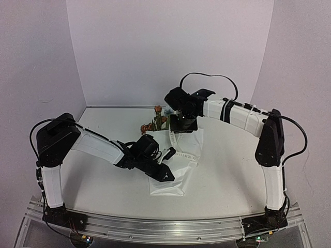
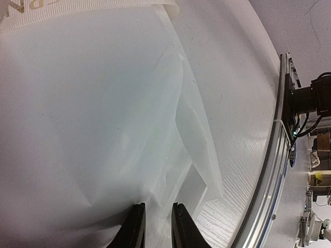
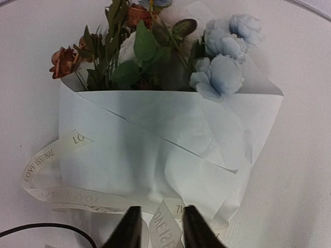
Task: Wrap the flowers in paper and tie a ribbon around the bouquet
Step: Cross the ribbon over the folded bouquet.
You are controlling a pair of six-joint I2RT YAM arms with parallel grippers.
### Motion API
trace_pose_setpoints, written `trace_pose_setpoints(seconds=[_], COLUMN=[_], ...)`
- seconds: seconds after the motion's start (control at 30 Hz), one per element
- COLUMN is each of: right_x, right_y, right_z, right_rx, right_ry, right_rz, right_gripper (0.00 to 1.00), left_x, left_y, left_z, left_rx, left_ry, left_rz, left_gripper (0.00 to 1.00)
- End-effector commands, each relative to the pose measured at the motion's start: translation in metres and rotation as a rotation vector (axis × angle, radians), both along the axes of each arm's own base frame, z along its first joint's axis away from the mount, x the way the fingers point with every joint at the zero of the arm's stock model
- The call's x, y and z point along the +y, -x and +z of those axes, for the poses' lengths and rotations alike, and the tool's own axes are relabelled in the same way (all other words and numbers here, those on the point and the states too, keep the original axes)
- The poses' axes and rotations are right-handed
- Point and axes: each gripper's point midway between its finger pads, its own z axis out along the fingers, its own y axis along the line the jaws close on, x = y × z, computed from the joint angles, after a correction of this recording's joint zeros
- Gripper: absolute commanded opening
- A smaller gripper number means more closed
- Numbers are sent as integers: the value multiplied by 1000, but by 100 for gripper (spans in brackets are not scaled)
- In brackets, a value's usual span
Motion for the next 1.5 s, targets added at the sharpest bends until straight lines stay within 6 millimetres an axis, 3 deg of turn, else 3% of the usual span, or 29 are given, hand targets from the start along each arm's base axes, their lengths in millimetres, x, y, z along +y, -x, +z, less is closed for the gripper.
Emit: trace_pose_setpoints(seconds=[0.0, 0.1, 0.27, 0.47, 0.67, 0.83, 1.07, 1.17, 1.27, 1.47], right_x=[6, 13, 11, 8, -15, -37, -37, -34, -32, -26], right_y=[-8, -3, 11, 26, 25, 29, 33, 31, 30, 28], right_z=[-15, -11, 0, -1, -9, -22, -34, -35, -34, -35], right_rx=[24, 51, 84, 137, 214, 279, 332, 337, 333, 340], right_ry=[44, -15, -123, -241, -120, -6, 18, 8, 4, -18], right_rz=[84, 165, 283, 381, 299, 221, 211, 216, 217, 230], right_gripper=[48, 62, 72, 82, 75, 63, 58, 57, 57, 57], left_x=[-4, -2, 0, 3, 4, 6, 4, 5, 6, -9], left_y=[-14, -15, -18, -24, -30, -39, -62, -81, -95, -104], left_z=[34, 36, 39, 39, 44, 54, 97, 117, 130, 144], left_rx=[-68, -70, -71, -63, -74, -95, -159, -226, -233, -261], left_ry=[79, 81, 89, 95, 102, 117, 199, 209, 255, 311], left_rz=[48, 55, 70, 88, 112, 147, 183, 213, 205, 139], left_gripper=[20, 20, 20, 20, 20, 20, 23, 32, 36, 45])
